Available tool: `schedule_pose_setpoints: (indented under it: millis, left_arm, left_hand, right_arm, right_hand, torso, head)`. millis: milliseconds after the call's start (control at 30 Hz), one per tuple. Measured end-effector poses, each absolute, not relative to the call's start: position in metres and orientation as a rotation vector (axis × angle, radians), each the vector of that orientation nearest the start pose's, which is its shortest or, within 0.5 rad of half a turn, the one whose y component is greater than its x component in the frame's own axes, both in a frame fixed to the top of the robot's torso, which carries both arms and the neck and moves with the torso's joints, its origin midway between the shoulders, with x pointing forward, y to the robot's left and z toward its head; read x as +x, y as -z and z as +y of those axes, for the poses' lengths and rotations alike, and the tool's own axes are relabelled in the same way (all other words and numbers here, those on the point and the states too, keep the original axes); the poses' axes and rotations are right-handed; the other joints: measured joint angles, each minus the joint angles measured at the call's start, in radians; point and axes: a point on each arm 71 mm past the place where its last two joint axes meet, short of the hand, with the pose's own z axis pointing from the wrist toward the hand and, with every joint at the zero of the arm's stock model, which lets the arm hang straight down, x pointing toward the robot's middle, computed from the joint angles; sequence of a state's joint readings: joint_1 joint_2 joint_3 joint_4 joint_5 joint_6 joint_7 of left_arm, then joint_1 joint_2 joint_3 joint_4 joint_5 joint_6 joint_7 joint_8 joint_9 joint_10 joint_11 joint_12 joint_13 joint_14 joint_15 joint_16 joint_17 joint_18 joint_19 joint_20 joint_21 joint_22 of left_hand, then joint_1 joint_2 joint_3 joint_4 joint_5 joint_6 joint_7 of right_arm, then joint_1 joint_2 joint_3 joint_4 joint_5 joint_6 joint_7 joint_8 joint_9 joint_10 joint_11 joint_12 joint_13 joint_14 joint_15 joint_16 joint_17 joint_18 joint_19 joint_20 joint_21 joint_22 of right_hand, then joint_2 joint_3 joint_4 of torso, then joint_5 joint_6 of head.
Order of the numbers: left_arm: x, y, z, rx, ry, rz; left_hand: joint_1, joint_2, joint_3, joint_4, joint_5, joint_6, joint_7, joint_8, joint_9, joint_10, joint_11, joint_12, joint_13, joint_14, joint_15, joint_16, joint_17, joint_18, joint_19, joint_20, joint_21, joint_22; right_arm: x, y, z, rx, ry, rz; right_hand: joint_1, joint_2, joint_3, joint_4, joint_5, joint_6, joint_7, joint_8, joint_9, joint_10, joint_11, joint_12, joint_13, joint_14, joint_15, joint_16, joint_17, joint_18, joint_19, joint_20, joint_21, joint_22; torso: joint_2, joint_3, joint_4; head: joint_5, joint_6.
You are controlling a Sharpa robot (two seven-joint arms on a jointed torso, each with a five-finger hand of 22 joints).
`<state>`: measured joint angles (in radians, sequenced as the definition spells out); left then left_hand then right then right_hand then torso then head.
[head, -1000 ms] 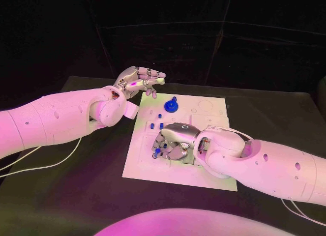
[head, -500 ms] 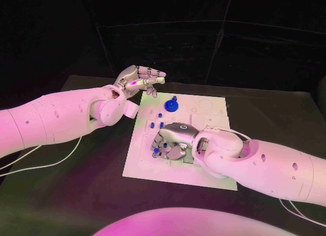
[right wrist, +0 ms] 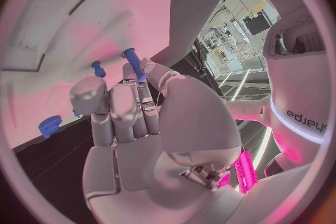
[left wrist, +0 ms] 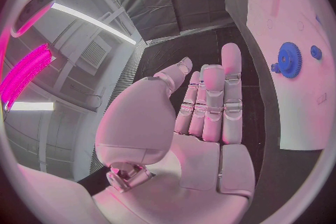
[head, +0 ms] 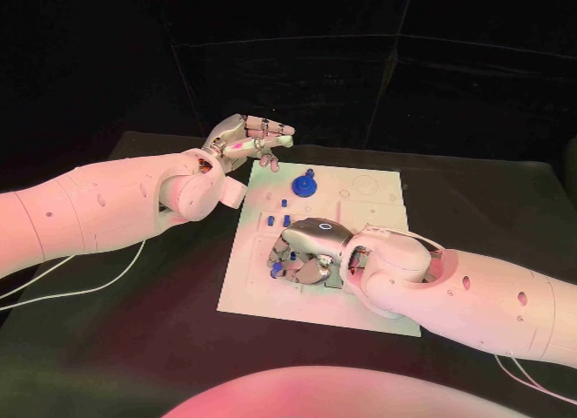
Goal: Assemble the parts on the task board
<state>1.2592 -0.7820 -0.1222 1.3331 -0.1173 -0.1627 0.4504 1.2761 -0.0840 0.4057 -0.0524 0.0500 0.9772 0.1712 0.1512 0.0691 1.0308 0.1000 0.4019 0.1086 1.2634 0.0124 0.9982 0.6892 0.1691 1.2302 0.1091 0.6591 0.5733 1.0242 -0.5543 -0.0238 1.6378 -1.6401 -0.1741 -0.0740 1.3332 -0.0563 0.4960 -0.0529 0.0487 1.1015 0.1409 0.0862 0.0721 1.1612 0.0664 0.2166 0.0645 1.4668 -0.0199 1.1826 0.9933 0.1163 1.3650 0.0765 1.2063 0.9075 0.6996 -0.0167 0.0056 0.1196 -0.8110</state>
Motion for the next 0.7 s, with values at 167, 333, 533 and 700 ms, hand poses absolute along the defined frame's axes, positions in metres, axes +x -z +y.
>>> schedule_pose_setpoints:
  millis: [167,333,533,700]
  left_arm:
    - [0.5202,0.1828,0.2273,-0.901,1.538,1.468]
    - [0.5202,0.1828,0.2272,-0.901,1.539,1.469]
    - [0.5201,0.1829,0.2272,-0.901,1.540,1.471]
    - [0.5201,0.1830,0.2272,-0.902,1.540,1.472]
  left_hand:
    - [0.000,0.000,0.000,0.000,0.000,0.000,0.000,0.000,0.000,0.000,0.000,0.000,0.000,0.000,0.000,0.000,0.000,0.000,0.000,0.000,0.000,0.000]
    - [0.000,0.000,0.000,0.000,0.000,0.000,0.000,0.000,0.000,0.000,0.000,0.000,0.000,0.000,0.000,0.000,0.000,0.000,0.000,0.000,0.000,0.000]
    - [0.000,0.000,-0.003,-0.003,0.000,0.000,0.000,0.000,0.000,0.000,0.000,0.000,0.001,-0.003,0.003,0.000,-0.003,0.000,0.000,0.000,-0.005,-0.001]
    - [0.000,0.000,-0.003,-0.003,0.000,0.000,0.000,0.000,0.000,0.000,0.000,0.000,0.001,-0.004,0.004,0.000,-0.003,0.000,0.000,0.000,-0.005,-0.001]
  right_arm:
    - [0.3888,0.2332,-0.0222,-0.550,-1.035,1.742]
    - [0.3896,0.2340,-0.0224,-0.553,-1.024,1.745]
    - [0.3907,0.2351,-0.0217,-0.563,-1.002,1.753]
    - [0.3909,0.2345,-0.0190,-0.572,-0.991,1.753]
  right_hand:
    - [0.000,0.000,0.000,0.000,-0.001,0.001,-0.001,-0.001,0.000,0.000,0.000,0.000,0.000,0.000,0.000,0.000,0.000,0.000,0.000,0.000,0.000,0.000]
    - [0.000,0.000,0.000,0.000,-0.002,0.001,-0.001,-0.001,0.000,0.000,0.000,0.000,0.000,0.000,0.000,0.000,0.000,0.000,0.000,0.000,0.000,0.000]
    - [0.000,0.000,0.000,0.000,-0.002,0.001,-0.001,-0.005,0.000,0.000,0.000,-0.005,0.001,0.000,0.000,0.000,-0.004,0.000,0.000,0.000,0.000,-0.003]
    - [-0.010,-0.010,0.000,0.000,-0.002,0.001,-0.001,-0.006,0.000,0.000,0.000,-0.014,0.001,0.000,0.000,0.000,-0.008,0.000,0.000,0.000,0.000,-0.006]
  torso:
    - [0.000,-0.0003,0.0000]
    - [0.000,-0.0004,0.0000]
    - [0.000,-0.0008,0.0000]
    - [0.000,-0.0008,0.0000]
  head:
    - [0.000,-0.001]
    - [0.000,-0.001]
    - [-0.001,-0.001]
    - [-0.001,0.000]
